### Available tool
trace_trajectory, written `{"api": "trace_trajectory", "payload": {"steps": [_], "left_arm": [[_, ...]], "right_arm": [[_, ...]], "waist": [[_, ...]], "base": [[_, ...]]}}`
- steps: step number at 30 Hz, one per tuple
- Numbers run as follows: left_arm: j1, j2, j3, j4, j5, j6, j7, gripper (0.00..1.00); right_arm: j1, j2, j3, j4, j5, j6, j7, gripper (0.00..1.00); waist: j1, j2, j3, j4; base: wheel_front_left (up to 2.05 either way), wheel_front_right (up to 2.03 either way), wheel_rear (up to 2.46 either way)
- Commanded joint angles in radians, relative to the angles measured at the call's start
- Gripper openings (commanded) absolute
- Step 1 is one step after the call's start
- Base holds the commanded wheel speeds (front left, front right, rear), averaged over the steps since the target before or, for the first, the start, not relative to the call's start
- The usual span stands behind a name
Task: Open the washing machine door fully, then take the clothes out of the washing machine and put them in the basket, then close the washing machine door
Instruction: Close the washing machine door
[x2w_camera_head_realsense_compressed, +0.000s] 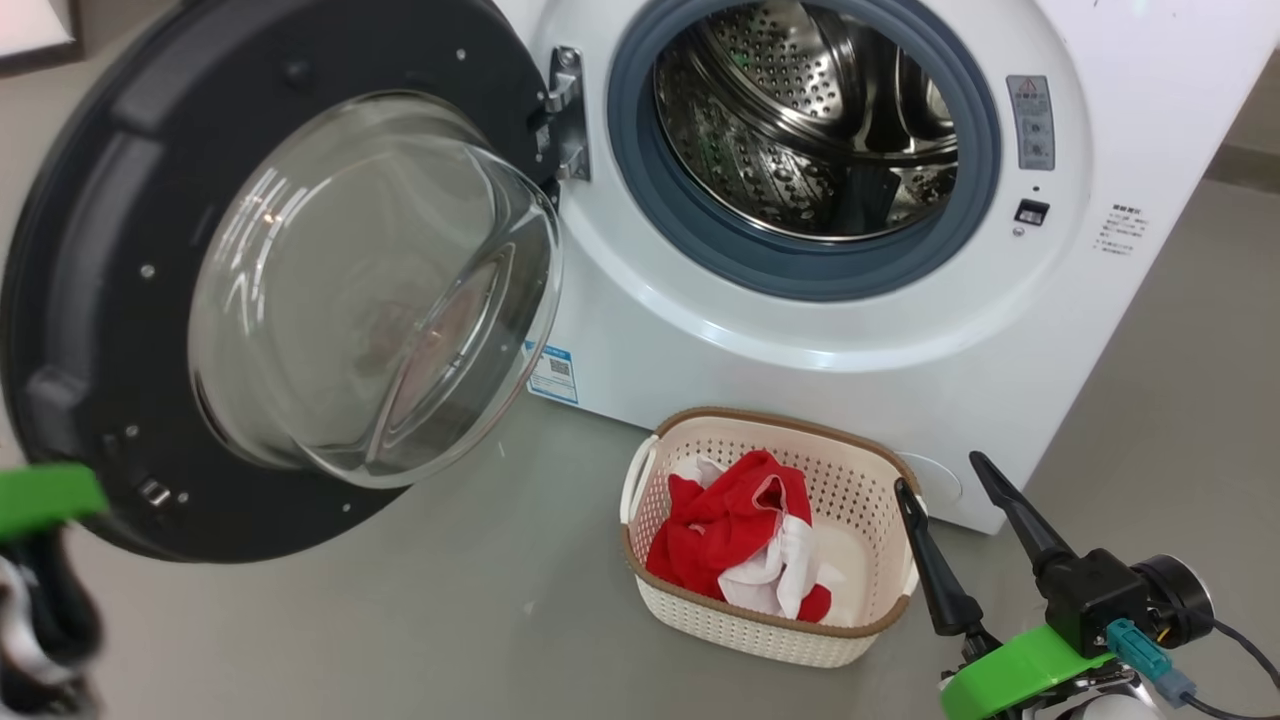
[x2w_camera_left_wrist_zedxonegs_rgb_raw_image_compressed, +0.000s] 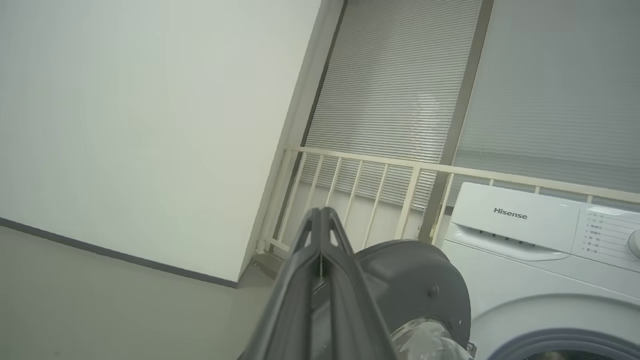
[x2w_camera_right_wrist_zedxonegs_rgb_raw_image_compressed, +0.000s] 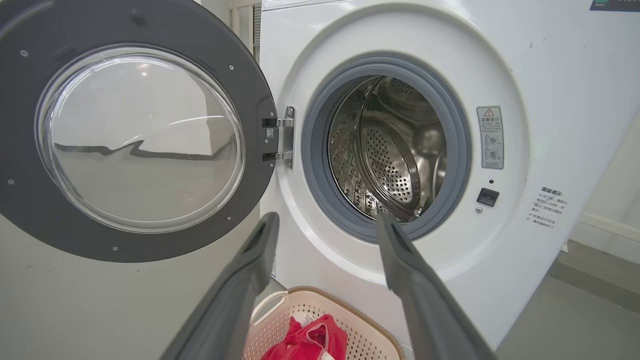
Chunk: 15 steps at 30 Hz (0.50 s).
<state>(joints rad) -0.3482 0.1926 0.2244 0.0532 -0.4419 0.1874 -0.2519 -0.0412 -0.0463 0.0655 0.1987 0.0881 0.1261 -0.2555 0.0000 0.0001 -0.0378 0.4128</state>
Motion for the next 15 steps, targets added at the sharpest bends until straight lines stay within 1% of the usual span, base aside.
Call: {"api": "trace_trajectory", "payload": {"steps": [1,4,6,9,13,15], "left_arm": [[-0.074,0.043,0.06,0.022,-0.03,-0.017,-0.008,0.0],[-0.153,0.049,0.122,0.124,-0.111,-0.047,-0.009,0.0],[-0.198,0.067,0.148,0.199,-0.15,-0.065,-0.006,0.0],[-0.276,0.083,0.192,0.309,-0.239,-0.092,0.035,0.0],[-0.358,0.129,0.231,0.443,-0.309,-0.105,0.095,0.0],[-0.396,0.147,0.259,0.514,-0.355,-0.104,0.139,0.0]], "right_arm": [[-0.031,-0.004,0.02,-0.022,-0.018,0.005,-0.006,1.0],[-0.04,-0.004,0.019,-0.02,-0.029,0.005,-0.006,1.0],[-0.044,-0.004,0.019,-0.018,-0.034,0.005,-0.006,1.0],[-0.047,-0.004,0.018,-0.016,-0.037,0.005,-0.006,1.0],[-0.047,-0.004,0.017,-0.015,-0.041,0.005,-0.006,1.0],[-0.047,-0.004,0.019,-0.013,-0.043,0.005,-0.006,1.0]], "waist": [[0.0,-0.0001,0.015,-0.014],[0.0,-0.0001,0.027,-0.028],[0.0,-0.0001,0.032,-0.038],[0.0,-0.0001,0.036,-0.052],[0.0,-0.0001,0.036,-0.068],[0.0,-0.0001,0.035,-0.076]], "base": [[0.0,0.0,0.0],[0.0,0.0,0.0],[0.0,0.0,0.0],[0.0,0.0,0.0],[0.0,0.0,0.0],[0.0,0.0,0.0]]}}
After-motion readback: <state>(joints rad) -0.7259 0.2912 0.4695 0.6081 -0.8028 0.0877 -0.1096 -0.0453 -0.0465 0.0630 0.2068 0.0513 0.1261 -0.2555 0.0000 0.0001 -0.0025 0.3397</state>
